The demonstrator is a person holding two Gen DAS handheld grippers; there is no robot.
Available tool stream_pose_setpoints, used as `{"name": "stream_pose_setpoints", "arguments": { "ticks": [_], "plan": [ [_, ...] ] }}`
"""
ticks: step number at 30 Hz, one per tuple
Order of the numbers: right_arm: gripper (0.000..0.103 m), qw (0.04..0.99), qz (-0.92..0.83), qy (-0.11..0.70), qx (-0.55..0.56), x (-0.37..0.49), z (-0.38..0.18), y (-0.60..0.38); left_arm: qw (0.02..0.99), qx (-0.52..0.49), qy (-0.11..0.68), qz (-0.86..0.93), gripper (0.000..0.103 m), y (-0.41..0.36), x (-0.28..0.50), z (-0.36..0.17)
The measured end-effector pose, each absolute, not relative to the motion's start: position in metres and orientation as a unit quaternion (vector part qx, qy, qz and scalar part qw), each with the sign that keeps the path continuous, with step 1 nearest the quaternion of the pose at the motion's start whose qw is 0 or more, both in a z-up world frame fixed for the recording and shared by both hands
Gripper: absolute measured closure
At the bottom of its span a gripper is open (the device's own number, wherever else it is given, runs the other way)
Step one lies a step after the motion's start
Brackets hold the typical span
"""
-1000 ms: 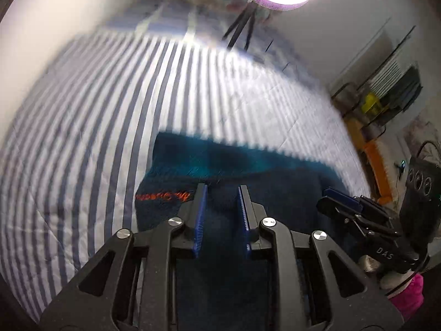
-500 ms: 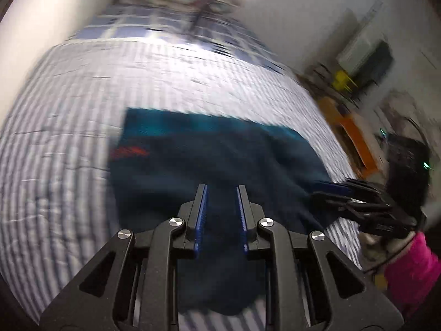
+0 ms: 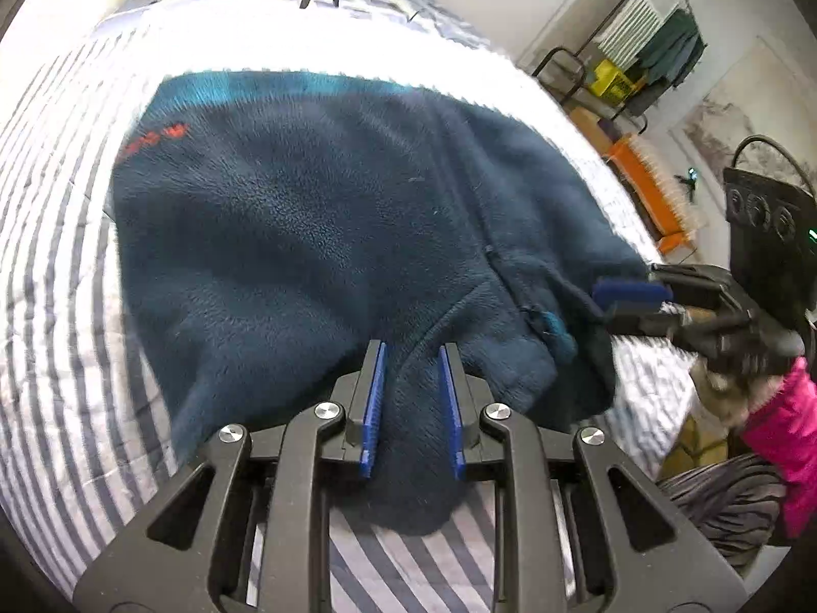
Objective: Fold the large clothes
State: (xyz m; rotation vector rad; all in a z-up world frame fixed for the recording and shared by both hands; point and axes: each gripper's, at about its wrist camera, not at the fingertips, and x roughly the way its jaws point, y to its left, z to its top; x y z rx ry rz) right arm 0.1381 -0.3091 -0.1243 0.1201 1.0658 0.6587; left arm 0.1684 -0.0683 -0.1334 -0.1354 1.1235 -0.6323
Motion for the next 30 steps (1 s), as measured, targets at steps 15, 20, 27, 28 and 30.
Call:
{"name": "stream_pose_setpoints", "arguments": {
  "ticks": [15,20,27,28,30],
  "plan": [
    [0.075,0.803,0.238,0.534,0.119,0.129,-0.163,-0.387,0.792,-0.175,0.552,-0.193,0.061,0.053,0.204,-0.171],
    [0.044,0.823,0.253,0.492,0.128,0.126,-0.134,-0.416,0.808,-0.218,0.51,-0.2,0.054,0.085,0.204,-0.139],
    [0.002,0.835,0.237,0.458,0.191,0.156,-0.129,-0.44,0.745,-0.37,0.513,-0.214,0.026,0.116,0.218,-0.154],
    [0.002,0.826,0.238,0.466,0.211,0.163,-0.136,-0.443,0.733,-0.383,0.516,-0.224,0.026,0.105,0.223,-0.155],
    [0.002,0.814,0.241,0.478,0.225,0.17,-0.145,-0.443,0.72,-0.39,0.523,-0.237,0.026,0.09,0.24,-0.159]
  ]
}}
